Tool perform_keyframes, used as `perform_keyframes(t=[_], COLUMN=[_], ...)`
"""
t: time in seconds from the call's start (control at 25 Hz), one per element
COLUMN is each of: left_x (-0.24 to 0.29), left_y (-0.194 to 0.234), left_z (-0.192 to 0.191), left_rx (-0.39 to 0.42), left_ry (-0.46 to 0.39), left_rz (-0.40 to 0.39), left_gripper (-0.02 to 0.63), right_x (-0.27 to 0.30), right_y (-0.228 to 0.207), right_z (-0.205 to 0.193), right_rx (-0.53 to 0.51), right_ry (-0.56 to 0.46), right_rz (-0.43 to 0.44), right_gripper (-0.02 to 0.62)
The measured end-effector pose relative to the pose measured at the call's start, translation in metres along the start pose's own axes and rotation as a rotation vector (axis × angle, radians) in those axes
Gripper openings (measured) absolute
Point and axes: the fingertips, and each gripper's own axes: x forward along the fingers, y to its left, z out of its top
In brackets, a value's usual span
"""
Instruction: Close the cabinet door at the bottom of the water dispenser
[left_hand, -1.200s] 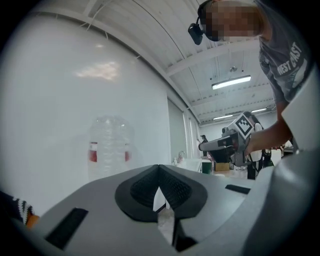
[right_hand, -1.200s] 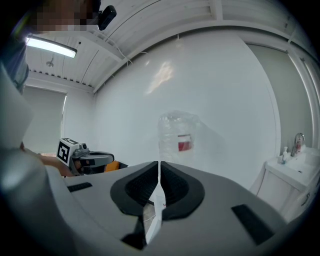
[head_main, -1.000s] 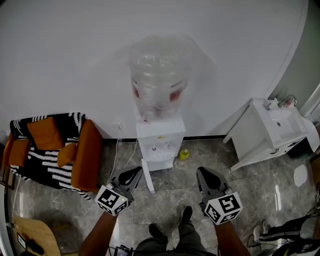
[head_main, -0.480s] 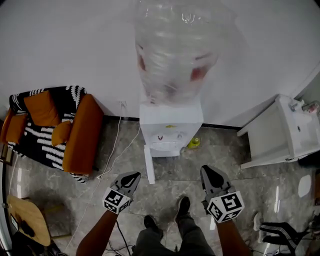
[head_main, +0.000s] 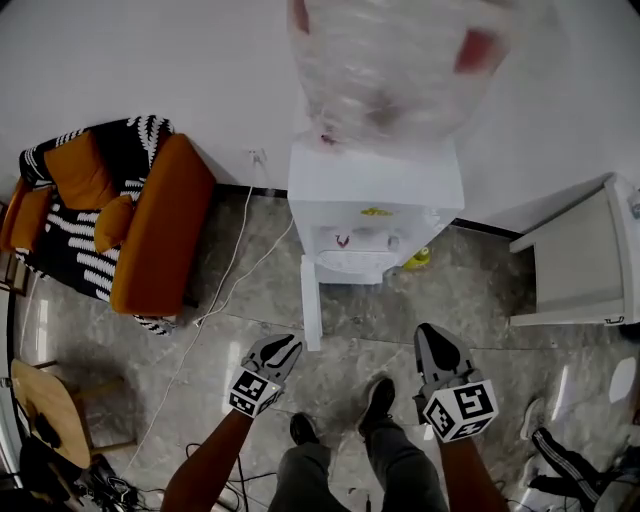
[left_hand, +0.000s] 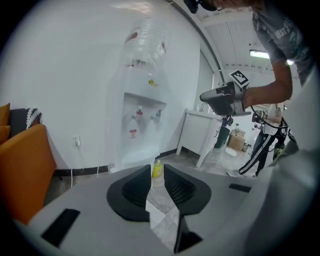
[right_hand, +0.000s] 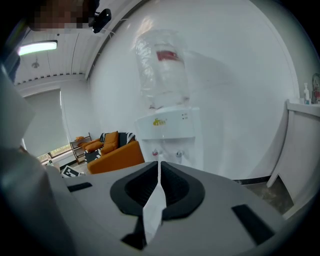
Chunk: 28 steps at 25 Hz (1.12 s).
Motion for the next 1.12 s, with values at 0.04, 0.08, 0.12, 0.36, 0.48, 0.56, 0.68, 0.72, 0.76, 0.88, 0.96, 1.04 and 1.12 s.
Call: perform_keyframes(t=[0.04,0.08,0.12,0.36,0.48,0.56,0.68,0.72,0.76,0.88,0.96,1.04,1.12], left_x=[0.007,0.014,0.021,0.052,0.059,0.062,0.067,0.069,0.072,0.081,0.085,0.089,0.093], left_y=[-0.001,-0.001,0.0,0.006,0.001,-0.002,-0.006,-0.007,-0.008,-0.011,-0.01,-0.011,-0.017], left_z=[-0.014,-0.028,-0.04,-0.107,-0.141,-0.16,-0.183,-0.189,-0.194,-0.201,-0.201,-0.199,-0.196], left_rx=[-0.012,-0.024,-0.037,-0.103,-0.114,-0.089,-0.042,-0.024,-0.006,0.033,0.047,0.056,0.064], left_ry=[0.014,0.029,0.042,0.102,0.144,0.186,0.237,0.249,0.257,0.266,0.26,0.257,0.253], left_rz=[-0.003,-0.005,-0.005,-0.004,-0.027,-0.045,-0.072,-0.08,-0.087,-0.094,-0.084,-0.082,-0.096], left_gripper=[0.086,0.089,0.1,0.179,0.23,0.232,0.23,0.23,0.226,0.189,0.153,0.121,0.121], right_x=[0.002,0.004,0.006,0.015,0.019,0.024,0.032,0.035,0.038,0.042,0.042,0.042,0.041], right_y=[-0.003,-0.006,-0.01,-0.036,-0.046,-0.052,-0.058,-0.06,-0.062,-0.064,-0.064,-0.065,-0.069], right_z=[-0.01,-0.02,-0.029,-0.075,-0.092,-0.1,-0.112,-0.117,-0.121,-0.135,-0.144,-0.151,-0.156], right_rx=[0.003,0.006,0.009,0.025,0.031,0.029,0.032,0.035,0.039,0.051,0.059,0.064,0.069], right_ry=[0.009,0.018,0.026,0.073,0.091,0.097,0.106,0.109,0.113,0.126,0.137,0.148,0.154], right_rz=[-0.002,-0.005,-0.009,-0.031,-0.036,-0.039,-0.044,-0.046,-0.047,-0.051,-0.052,-0.055,-0.061], right_gripper=[0.04,0.04,0.04,0.04,0.04,0.04,0.04,0.04,0.04,0.04,0.04,0.04,0.04])
